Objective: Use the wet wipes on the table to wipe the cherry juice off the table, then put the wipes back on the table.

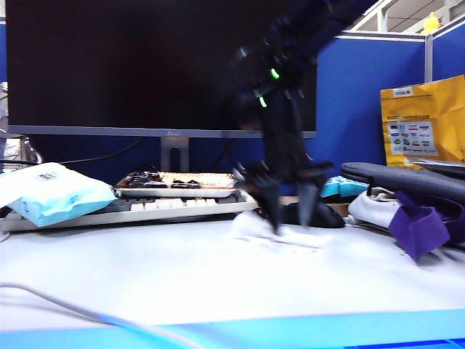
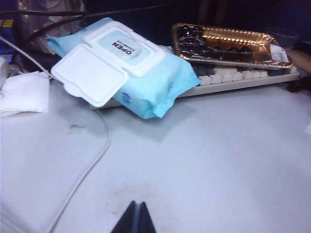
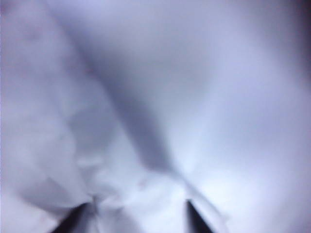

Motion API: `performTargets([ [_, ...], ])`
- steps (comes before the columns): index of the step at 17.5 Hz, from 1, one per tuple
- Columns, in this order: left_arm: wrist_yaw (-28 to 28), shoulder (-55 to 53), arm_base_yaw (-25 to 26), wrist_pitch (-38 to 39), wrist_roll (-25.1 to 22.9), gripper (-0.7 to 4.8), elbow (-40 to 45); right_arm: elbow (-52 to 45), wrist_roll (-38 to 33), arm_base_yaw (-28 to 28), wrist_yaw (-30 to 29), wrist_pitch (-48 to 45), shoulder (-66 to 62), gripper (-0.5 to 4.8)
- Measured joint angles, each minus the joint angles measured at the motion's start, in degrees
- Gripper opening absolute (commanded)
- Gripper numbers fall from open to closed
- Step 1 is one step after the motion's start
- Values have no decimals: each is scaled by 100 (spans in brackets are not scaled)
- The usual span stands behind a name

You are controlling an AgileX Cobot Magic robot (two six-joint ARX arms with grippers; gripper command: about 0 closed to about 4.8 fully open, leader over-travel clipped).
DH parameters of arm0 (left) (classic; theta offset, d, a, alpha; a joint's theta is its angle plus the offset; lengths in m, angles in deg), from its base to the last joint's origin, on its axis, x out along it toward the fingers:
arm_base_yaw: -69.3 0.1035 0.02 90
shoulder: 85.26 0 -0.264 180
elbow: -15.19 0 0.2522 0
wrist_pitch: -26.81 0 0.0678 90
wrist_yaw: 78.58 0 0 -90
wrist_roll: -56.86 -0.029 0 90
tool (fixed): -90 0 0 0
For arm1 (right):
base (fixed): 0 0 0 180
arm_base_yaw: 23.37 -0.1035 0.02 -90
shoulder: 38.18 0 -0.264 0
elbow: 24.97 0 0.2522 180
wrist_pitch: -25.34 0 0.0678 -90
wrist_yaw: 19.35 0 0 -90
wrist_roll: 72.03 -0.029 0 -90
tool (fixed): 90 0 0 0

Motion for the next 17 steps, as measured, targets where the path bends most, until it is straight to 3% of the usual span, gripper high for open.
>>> performTargets([
  [2, 2, 0, 0, 0, 0, -3, 0, 894, -7, -4, -776, 417, 103, 270],
  [4, 0, 0, 0, 0, 0, -4, 0, 1036, -35, 13, -1394, 363, 203, 260],
  [5, 0, 0, 0, 0, 0, -3, 0, 1038, -50, 15, -1604, 328, 184, 228],
  [6, 0, 0, 0, 0, 0, -3, 0, 1102, -131, 11, -1768, 505, 109, 201],
  [11, 0, 0, 0, 0, 0, -4, 0, 1784, -240, 13, -1991, 470, 514, 197],
  [12, 0, 0, 0, 0, 0, -4, 0, 1847, -258, 13, -2199, 538, 590, 153],
  [13, 0, 0, 0, 0, 0, -4, 0, 1934, -271, 4, -2260, 566, 645, -6],
  [17, 0, 0, 0, 0, 0, -4, 0, 2706, -356, 9, -2277, 562, 1283, -1],
])
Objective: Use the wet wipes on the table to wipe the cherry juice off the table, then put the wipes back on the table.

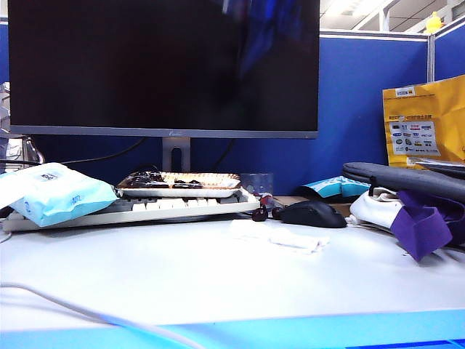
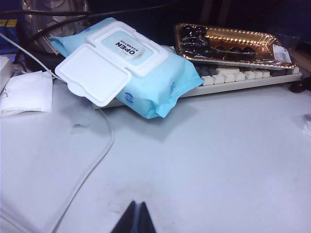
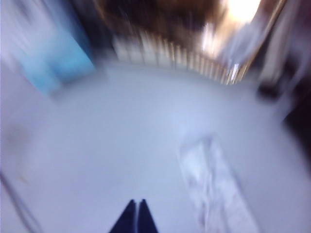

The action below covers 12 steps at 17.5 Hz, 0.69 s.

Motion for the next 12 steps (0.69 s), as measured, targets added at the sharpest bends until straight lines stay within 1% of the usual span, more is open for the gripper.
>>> performTargets([
  [3, 0, 0, 0, 0, 0, -3, 0, 756, -28, 0, -2, -33, 645, -1],
  [6, 0, 0, 0, 0, 0, -3, 0, 1224, -94, 0, -2, -37, 1340, -1],
  [8, 0, 0, 0, 0, 0, -4, 0, 1327, -94, 0, -2, -98, 2131, -1],
  [12, 0, 0, 0, 0, 0, -4, 0, 1353, -92, 0, 90, -184, 3292, -1],
])
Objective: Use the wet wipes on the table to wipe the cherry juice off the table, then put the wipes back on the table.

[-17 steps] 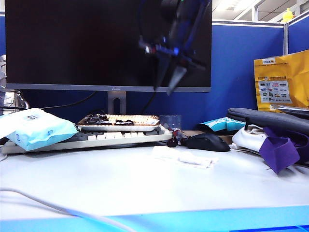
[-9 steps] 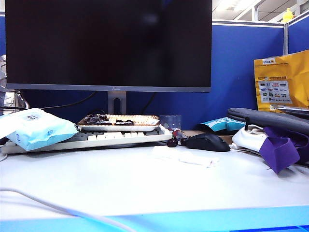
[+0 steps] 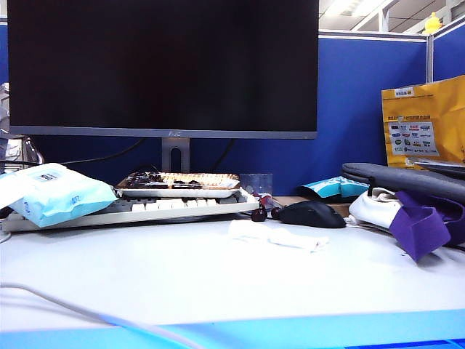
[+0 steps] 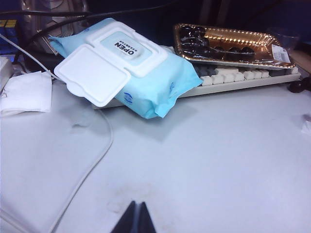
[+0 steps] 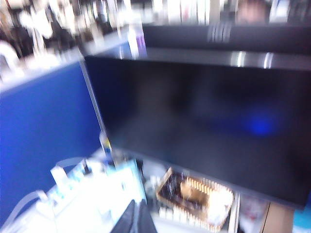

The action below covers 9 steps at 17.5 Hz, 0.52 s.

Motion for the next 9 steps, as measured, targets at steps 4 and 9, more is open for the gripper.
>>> performTargets([
  [4, 0, 0, 0, 0, 0, -3, 0, -20, 7, 0, 0, 186, 1062, -1],
  [9, 0, -2, 0, 0, 0, -3, 0, -3134, 1001, 0, 1862, -103, 3532, -1],
])
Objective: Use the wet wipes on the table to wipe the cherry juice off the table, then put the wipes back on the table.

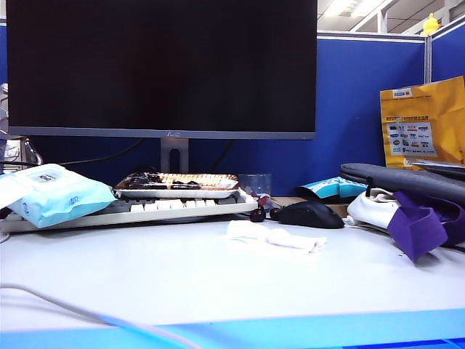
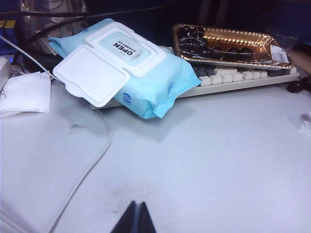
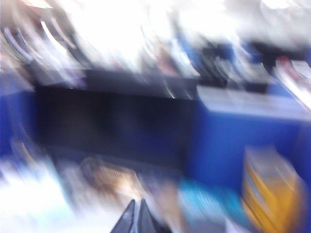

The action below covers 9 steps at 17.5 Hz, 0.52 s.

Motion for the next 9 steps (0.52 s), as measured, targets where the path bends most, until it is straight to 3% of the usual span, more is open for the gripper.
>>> performTargets([
  [1, 0, 0, 0, 0, 0, -3, 0, -1375, 308, 0, 24, -415, 455, -1],
  [3, 0, 0, 0, 0, 0, -3, 0, -4140, 468, 116, -42, -2494, 1449, -1],
  [5, 0, 0, 0, 0, 0, -3, 0, -6240, 483, 483, -743, -4527, 2236, -1],
  [7, 0, 2, 0, 0, 0, -3, 0, -7731, 487, 754, -1217, -5563, 2562, -1],
  [9, 2, 2, 0, 0, 0, -3, 0, -9259, 479, 994, -1427, -6024, 2957, -1],
])
